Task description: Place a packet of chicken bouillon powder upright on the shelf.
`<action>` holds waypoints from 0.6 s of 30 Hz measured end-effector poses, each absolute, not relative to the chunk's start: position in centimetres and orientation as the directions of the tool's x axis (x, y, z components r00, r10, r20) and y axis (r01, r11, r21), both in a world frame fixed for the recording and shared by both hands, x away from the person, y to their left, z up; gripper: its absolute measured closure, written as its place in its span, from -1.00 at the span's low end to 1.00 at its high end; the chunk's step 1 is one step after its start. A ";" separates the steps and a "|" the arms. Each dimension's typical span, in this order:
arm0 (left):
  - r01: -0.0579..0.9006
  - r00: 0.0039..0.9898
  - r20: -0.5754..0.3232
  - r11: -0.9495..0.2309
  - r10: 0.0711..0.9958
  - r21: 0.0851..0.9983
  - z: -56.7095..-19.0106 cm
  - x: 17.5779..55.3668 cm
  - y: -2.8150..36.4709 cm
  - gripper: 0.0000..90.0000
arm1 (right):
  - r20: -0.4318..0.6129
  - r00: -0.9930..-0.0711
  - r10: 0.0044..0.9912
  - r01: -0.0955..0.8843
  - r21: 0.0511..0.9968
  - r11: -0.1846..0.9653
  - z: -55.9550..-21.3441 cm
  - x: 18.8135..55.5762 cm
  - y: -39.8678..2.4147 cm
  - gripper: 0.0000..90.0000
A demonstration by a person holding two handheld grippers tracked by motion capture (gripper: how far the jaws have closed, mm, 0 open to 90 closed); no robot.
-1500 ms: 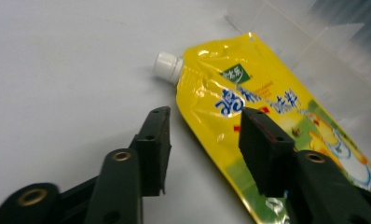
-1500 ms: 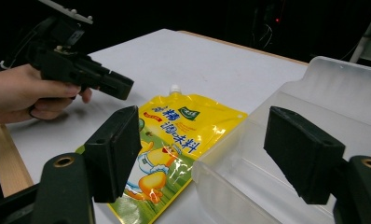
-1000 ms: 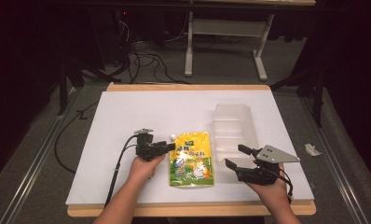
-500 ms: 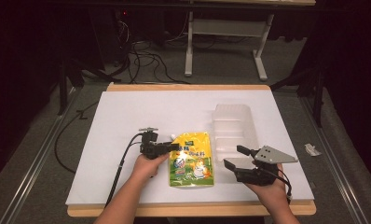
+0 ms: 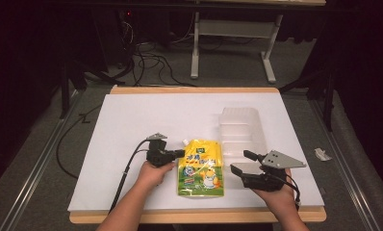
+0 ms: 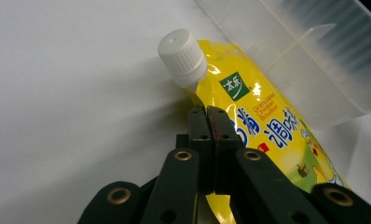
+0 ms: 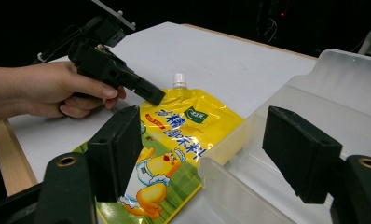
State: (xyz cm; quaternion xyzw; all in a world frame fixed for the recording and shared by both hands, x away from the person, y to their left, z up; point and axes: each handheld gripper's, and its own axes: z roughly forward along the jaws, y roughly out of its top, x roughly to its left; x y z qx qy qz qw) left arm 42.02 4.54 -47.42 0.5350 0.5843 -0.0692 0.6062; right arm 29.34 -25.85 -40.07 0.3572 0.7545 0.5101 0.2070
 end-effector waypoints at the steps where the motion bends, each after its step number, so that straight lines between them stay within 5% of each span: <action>1: 0.703 0.324 -0.773 0.409 0.545 0.583 -47.3 41.8 4.6 1.00 | 0.052 -0.660 0.749 0.328 0.918 0.225 -40.1 29.3 -25.8 -0.36; 18: 0.506 0.447 -0.664 0.443 0.600 0.740 -44.0 39.7 8.8 1.00 | 0.049 -0.665 0.746 0.323 0.919 0.227 -40.1 29.2 -25.5 -0.33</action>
